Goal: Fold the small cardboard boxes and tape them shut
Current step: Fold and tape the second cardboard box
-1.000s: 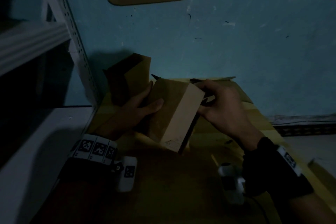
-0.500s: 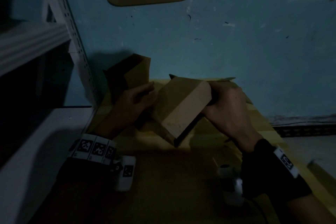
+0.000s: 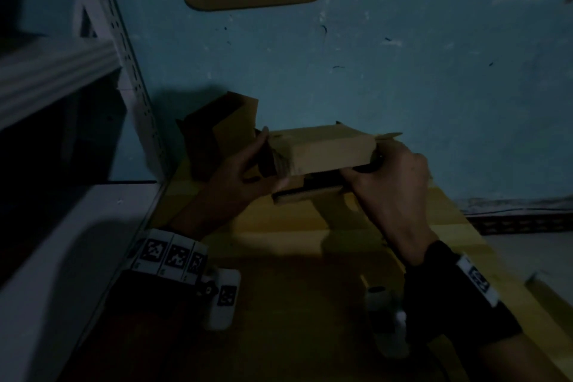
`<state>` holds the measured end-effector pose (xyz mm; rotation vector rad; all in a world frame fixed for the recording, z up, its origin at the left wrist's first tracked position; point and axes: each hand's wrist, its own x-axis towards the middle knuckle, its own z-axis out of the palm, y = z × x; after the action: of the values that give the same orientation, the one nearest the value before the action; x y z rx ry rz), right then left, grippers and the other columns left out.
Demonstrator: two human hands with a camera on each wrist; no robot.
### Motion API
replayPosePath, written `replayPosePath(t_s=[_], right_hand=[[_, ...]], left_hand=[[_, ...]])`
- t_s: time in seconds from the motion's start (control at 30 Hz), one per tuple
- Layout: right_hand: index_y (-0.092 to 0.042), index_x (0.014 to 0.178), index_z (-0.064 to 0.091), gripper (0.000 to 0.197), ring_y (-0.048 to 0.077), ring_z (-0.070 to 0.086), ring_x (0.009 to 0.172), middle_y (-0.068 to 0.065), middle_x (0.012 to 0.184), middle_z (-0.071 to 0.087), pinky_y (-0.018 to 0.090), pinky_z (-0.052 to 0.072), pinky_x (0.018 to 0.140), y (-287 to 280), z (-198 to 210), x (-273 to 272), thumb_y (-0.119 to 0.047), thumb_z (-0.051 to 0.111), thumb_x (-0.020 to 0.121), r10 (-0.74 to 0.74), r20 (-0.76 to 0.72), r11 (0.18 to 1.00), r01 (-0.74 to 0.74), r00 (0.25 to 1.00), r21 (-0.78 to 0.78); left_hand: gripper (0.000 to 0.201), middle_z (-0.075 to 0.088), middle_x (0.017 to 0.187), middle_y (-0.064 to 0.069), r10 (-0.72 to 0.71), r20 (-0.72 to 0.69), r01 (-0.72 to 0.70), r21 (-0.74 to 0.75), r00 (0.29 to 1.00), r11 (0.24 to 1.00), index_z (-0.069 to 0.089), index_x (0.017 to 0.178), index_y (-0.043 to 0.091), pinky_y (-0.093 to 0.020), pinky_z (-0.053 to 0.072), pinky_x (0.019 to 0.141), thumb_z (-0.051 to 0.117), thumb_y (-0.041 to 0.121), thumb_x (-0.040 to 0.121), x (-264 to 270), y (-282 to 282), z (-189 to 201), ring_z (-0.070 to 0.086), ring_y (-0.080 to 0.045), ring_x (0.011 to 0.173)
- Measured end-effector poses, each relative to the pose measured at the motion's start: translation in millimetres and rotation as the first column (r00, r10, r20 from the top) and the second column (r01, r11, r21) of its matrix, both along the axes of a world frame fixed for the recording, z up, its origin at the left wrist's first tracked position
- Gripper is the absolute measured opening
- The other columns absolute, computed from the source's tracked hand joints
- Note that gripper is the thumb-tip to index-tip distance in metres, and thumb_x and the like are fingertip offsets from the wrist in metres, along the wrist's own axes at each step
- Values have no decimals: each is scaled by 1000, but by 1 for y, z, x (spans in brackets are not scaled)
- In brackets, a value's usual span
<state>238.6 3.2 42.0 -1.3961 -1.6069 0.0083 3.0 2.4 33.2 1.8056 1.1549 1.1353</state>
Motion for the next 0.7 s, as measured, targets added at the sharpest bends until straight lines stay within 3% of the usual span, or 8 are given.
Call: replayPosePath(t_s=[0.07, 0.17, 0.23, 0.33, 0.47, 0.53, 0.6, 0.7], right_hand=[[-20, 60, 51, 33, 0, 44, 49, -11, 55, 51, 17, 34, 43, -1, -2, -5, -35, 80, 67, 11, 15, 1000, -11, 1000, -23], [-16, 68, 56, 36, 5, 52, 52, -7, 61, 61, 14, 29, 43, -2, -3, -11, -46, 77, 64, 15, 66, 996, -9, 998, -93], [-18, 76, 56, 37, -2, 46, 52, -10, 63, 55, 14, 37, 43, -6, -2, -14, -42, 83, 68, 40, 115, 993, -27, 993, -113], [-12, 88, 65, 38, -8, 30, 52, -8, 66, 50, 1, 38, 61, -9, -2, -16, -38, 85, 69, 51, 172, 997, -39, 984, -72], [-12, 89, 65, 37, -9, 32, 54, -10, 68, 49, 2, 39, 59, -10, -1, -17, -38, 84, 70, 72, 167, 996, -63, 983, -55], [-15, 84, 62, 34, -5, 35, 52, -10, 66, 52, 4, 40, 57, -12, 0, -17, -38, 83, 71, 71, 177, 997, -64, 982, -46], [-13, 84, 64, 34, -1, 40, 52, -5, 69, 62, 10, 38, 46, -12, 1, -17, -38, 83, 70, 80, 188, 997, -75, 979, -32], [-10, 88, 66, 36, -8, 35, 52, -7, 71, 60, 4, 41, 52, -12, 1, -17, -35, 85, 69, 107, 169, 994, -104, 980, -27]], left_hand=[[104, 41, 132, 31, -3, 12, 4, -26, 1000, 1000, 19, 155, 22, -2, 39, 93, 81, 41, 73, 2, 1, -5, 41, 20, 120], [112, 47, 140, 16, 70, 9, -69, -60, 998, 996, 24, 154, 25, -17, 44, 101, 82, 54, 62, 2, 5, -12, 46, 6, 125], [104, 47, 145, 4, 166, -82, -166, 2, 983, 986, 33, 152, 21, -24, 42, 104, 87, 45, 65, 2, 8, -14, 46, -5, 126], [90, 49, 145, -1, 255, -188, -240, 96, 949, 966, 42, 147, 17, -24, 39, 102, 86, 29, 70, 1, 10, -17, 46, -12, 129], [89, 51, 143, 0, 288, -224, -263, 137, 931, 955, 46, 144, 18, -23, 40, 100, 86, 37, 67, 1, 9, -19, 48, -12, 127], [87, 53, 140, 4, 311, -213, -278, 173, 926, 945, 49, 142, 21, -11, 38, 93, 87, 40, 65, 3, 8, -19, 47, -3, 120], [84, 55, 136, 7, 329, -201, -288, 209, 923, 934, 52, 139, 22, -1, 32, 86, 87, 38, 65, 5, 7, -18, 46, 2, 116], [82, 57, 136, 3, 339, -181, -295, 231, 923, 927, 53, 139, 19, -12, 39, 94, 88, 32, 66, 4, 6, -17, 49, -3, 119]])
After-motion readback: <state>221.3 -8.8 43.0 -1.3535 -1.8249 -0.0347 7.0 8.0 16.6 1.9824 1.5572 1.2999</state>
